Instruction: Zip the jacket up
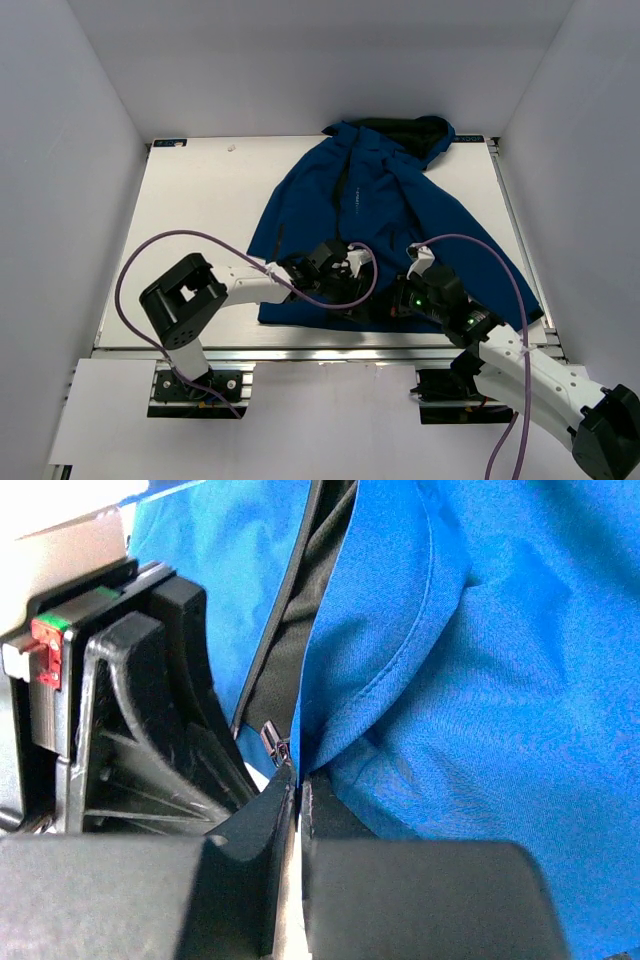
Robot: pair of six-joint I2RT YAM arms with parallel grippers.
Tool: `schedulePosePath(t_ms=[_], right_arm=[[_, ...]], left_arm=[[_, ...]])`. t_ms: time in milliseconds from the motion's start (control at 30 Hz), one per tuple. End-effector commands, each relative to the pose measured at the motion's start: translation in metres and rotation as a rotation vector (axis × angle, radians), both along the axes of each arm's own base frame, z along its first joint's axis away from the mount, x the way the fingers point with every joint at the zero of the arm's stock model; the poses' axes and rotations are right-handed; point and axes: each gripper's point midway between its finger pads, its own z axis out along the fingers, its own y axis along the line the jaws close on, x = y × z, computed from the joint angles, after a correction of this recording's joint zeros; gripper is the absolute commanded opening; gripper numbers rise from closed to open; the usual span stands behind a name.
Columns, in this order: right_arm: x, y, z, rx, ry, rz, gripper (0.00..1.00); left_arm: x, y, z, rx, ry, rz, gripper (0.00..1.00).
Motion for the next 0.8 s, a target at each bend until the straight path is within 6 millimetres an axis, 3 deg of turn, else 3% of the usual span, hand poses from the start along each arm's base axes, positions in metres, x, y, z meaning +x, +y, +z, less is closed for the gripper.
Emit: schedulePosePath(t_ms=[0,33,67,133,200,233,300,400,767], right_arm=[[0.018,0.003,0.035,0.042,-0.107,-0.034,0.0],[0.017,0.0,0.034,0.019,-0.105,-0.036,0.0],[0.013,-0.004,0.028,-0.006,-0.082,-0.033,0.0],[0.01,-0.007,0.023,-0.024,-0.071,-0.03,0.0],[0.003,-0.013,0.013,-0.054,-0.034,-0.028,0.0],[0.001,-0.015,0.01,-0.062,-0.026,-0.031,0.0],[-0.003,-0.02,0.002,-0.089,0.002,-0.038,0.0],[-0.005,-0.025,-0.006,-0.109,0.016,-0.051,0.0],[-0.003,-0.026,-0.018,-0.135,0.048,-0.062,0.0]], left_arm=[[-0.004,0.013,0.018,0.032,-0.034,0.02,0.26],[0.001,0.017,0.022,0.058,-0.063,0.036,0.28],[0.014,0.026,0.018,0.125,-0.113,0.103,0.43],[0.018,0.046,0.026,0.217,-0.143,0.154,0.97],[0.024,0.073,0.023,0.334,-0.173,0.23,0.98],[0.026,0.081,0.032,0.347,-0.179,0.28,0.98],[0.029,0.109,0.025,0.469,-0.187,0.366,0.98],[0.034,0.135,0.017,0.584,-0.191,0.47,0.98],[0.043,0.128,-0.022,0.715,-0.16,0.424,0.98]])
